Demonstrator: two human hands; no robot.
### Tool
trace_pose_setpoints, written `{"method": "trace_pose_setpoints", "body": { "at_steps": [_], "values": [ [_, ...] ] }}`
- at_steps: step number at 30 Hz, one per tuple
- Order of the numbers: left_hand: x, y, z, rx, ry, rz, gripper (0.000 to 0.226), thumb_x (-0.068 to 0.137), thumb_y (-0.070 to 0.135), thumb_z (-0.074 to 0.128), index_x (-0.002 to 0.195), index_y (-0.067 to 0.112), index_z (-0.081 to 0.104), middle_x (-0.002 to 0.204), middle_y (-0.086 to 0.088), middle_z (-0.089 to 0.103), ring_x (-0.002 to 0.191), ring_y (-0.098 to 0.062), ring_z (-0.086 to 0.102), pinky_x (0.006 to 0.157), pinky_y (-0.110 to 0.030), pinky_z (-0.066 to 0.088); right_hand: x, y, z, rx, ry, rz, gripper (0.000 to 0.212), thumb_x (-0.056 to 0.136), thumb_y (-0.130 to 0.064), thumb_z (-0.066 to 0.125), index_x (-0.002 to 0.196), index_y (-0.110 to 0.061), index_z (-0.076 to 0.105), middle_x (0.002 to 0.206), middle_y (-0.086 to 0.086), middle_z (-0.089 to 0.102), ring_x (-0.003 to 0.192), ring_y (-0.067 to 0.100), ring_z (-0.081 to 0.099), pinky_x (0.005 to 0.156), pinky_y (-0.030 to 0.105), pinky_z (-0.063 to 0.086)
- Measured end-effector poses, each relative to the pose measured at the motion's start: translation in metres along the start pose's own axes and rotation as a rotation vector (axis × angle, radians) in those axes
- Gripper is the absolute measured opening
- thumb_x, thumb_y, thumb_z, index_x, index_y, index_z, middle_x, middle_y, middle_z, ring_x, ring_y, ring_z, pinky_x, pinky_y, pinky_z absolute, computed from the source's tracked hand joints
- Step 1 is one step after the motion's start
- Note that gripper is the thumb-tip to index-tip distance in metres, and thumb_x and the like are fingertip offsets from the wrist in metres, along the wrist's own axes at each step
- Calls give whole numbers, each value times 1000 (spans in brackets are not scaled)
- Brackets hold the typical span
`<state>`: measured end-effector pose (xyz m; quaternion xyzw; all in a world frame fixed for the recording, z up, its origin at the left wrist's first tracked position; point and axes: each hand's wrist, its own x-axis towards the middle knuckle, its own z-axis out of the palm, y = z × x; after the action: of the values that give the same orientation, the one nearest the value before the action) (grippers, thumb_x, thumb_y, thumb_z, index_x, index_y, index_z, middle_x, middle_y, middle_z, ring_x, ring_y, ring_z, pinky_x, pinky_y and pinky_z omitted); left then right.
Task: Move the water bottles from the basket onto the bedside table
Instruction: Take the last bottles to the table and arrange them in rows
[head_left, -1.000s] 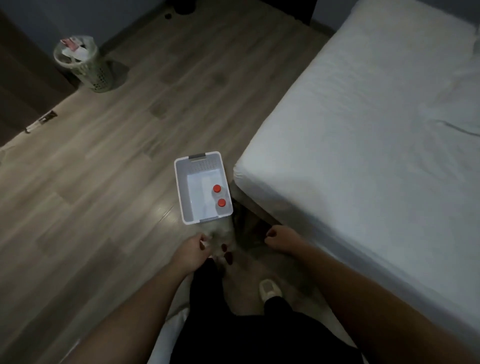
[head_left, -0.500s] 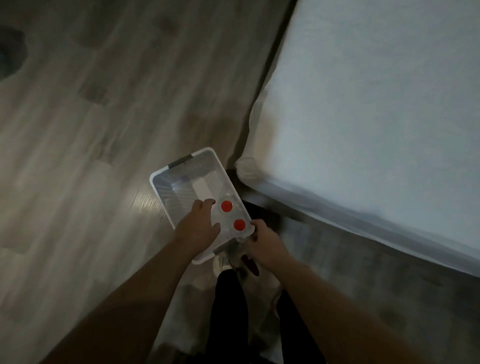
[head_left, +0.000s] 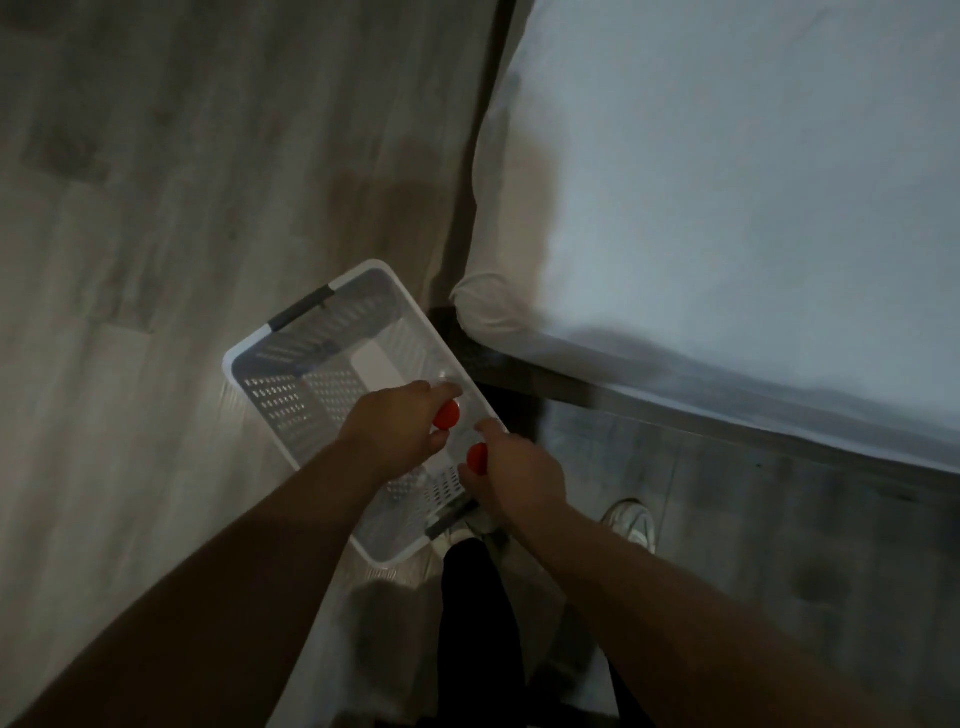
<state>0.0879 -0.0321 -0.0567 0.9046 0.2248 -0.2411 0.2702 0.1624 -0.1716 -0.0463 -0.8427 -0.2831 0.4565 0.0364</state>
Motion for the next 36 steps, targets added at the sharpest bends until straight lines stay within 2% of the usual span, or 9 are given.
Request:
{"method": "trace_pose_setpoints", "body": {
  "at_steps": [4, 10, 15, 20, 23, 26, 29, 33, 36],
  "values": [
    [8, 1, 2, 39, -27, 39, 56, 88, 39, 57, 139, 32, 37, 121, -4, 59, 106, -23, 59, 83, -36, 49, 3, 4, 8, -52, 63, -43, 51, 90, -42, 53, 134, -23, 36, 113, 4, 64, 93, 20, 66, 80, 36, 57],
    [8, 2, -2, 147, 25, 107, 53, 88, 42, 55, 137, 30, 42, 122, -2, 62, 107, -20, 60, 82, -33, 46, 0, 12, 2, -150, 86, -157, 47, 92, -45, 47, 131, -22, 41, 110, 4, 65, 91, 21, 65, 79, 37, 56],
    [-17, 2, -17, 89, 46, 88, 51, 86, 44, 56, 133, 30, 47, 114, -2, 67, 101, -21, 64, 82, -33, 50, -21, 10, -15, -158, 74, -216, 45, 92, -46, 48, 130, -22, 42, 106, 3, 64, 90, 19, 63, 78, 31, 50],
    [-55, 20, -47, 50, 67, 100, 49, 84, 44, 60, 130, 29, 52, 111, -1, 69, 101, -20, 64, 84, -34, 51, -59, 5, -38, -95, 179, -218, 43, 91, -46, 49, 126, -21, 49, 99, 2, 67, 84, 18, 64, 71, 24, 44],
    [-81, 40, -69, 8, 116, 93, 46, 82, 43, 63, 125, 30, 56, 106, 0, 70, 96, -18, 64, 78, -30, 48, -85, 8, -50, -18, 204, -206, 42, 89, -49, 48, 122, -24, 52, 93, 0, 68, 82, 17, 65, 69, 22, 41],
    [-109, 67, -91, -71, 161, 79, 42, 81, 41, 65, 122, 30, 58, 102, 1, 71, 91, -15, 64, 74, -28, 47, -122, 11, -71, 52, 228, -182, 45, 86, -51, 49, 126, -31, 51, 96, -2, 69, 85, 19, 67, 73, 30, 52],
    [-140, 101, -111, -159, 204, 49, 41, 80, 38, 67, 119, 29, 60, 102, 0, 71, 90, -16, 64, 78, -32, 52, -169, 17, -95, 108, 279, -173, 46, 85, -45, 55, 129, -30, 52, 104, -1, 71, 91, 20, 67, 79, 34, 54],
    [-179, 153, -127, -247, 272, 41, 38, 79, 42, 67, 114, 30, 62, 101, 1, 71, 90, -15, 65, 80, -32, 52, -227, 39, -113, 237, 381, -106, 40, 82, -39, 63, 119, -25, 62, 105, 1, 71, 97, 19, 66, 81, 26, 48],
    [-203, 198, -132, -288, 296, 67, 31, 80, 39, 67, 110, 31, 63, 100, 6, 71, 89, -10, 63, 80, -27, 48, -273, 65, -126, 320, 421, -33, 34, 80, -37, 65, 112, -25, 65, 103, -1, 71, 96, 16, 65, 76, 22, 42]
  ]
}}
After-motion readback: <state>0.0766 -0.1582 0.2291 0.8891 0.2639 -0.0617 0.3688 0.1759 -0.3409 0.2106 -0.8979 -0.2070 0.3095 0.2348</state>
